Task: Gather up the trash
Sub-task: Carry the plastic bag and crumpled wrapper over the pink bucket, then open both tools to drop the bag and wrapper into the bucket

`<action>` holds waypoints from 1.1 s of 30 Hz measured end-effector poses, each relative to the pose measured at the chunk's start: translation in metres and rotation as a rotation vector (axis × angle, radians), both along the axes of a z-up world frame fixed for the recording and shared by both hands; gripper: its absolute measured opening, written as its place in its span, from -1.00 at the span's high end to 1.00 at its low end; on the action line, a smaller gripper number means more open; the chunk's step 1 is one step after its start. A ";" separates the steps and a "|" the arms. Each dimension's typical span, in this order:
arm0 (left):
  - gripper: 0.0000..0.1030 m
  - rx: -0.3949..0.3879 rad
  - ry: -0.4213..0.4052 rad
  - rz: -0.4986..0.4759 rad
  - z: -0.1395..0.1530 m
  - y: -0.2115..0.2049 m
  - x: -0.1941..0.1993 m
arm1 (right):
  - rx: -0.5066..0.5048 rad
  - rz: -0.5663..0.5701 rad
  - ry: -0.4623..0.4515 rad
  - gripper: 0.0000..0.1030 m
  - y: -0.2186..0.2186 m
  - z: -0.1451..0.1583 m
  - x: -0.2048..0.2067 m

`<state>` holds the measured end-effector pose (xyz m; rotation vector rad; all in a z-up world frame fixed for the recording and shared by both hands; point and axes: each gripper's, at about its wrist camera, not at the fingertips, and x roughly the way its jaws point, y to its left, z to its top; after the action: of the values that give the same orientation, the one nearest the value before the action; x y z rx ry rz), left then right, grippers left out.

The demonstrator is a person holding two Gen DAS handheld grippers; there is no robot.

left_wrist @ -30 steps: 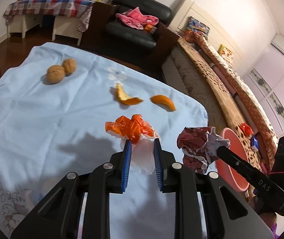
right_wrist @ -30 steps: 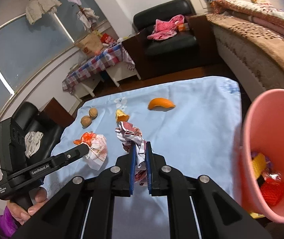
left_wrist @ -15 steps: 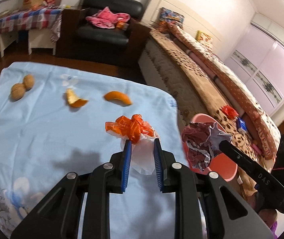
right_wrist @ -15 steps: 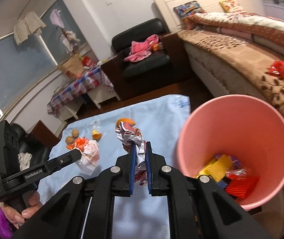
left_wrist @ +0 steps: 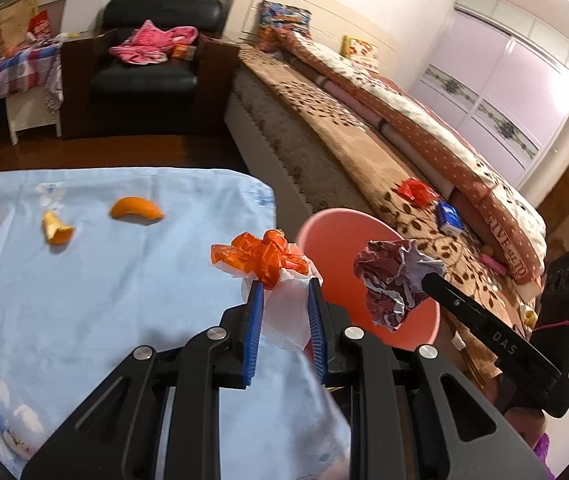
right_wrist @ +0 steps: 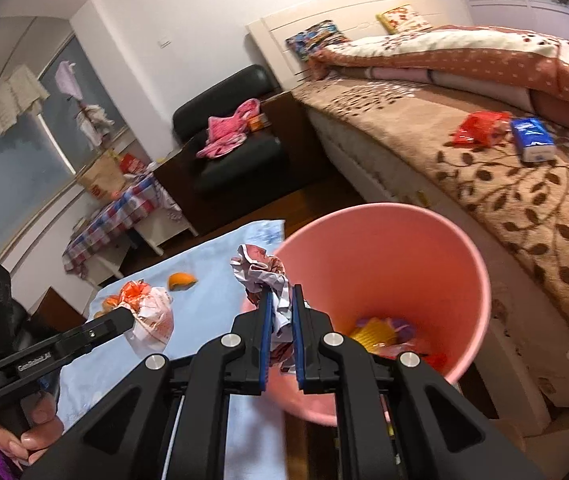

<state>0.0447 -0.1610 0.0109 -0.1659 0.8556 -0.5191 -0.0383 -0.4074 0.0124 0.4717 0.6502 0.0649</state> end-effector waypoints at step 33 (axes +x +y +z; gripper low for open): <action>0.57 0.070 0.057 -0.205 -0.035 -0.105 0.004 | 0.035 -0.127 0.064 0.82 -0.063 -0.042 -0.003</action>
<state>0.0492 -0.2663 -0.0242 -0.0292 0.9504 -0.6777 -0.0417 -0.4706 -0.0299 0.5499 0.6816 -0.0593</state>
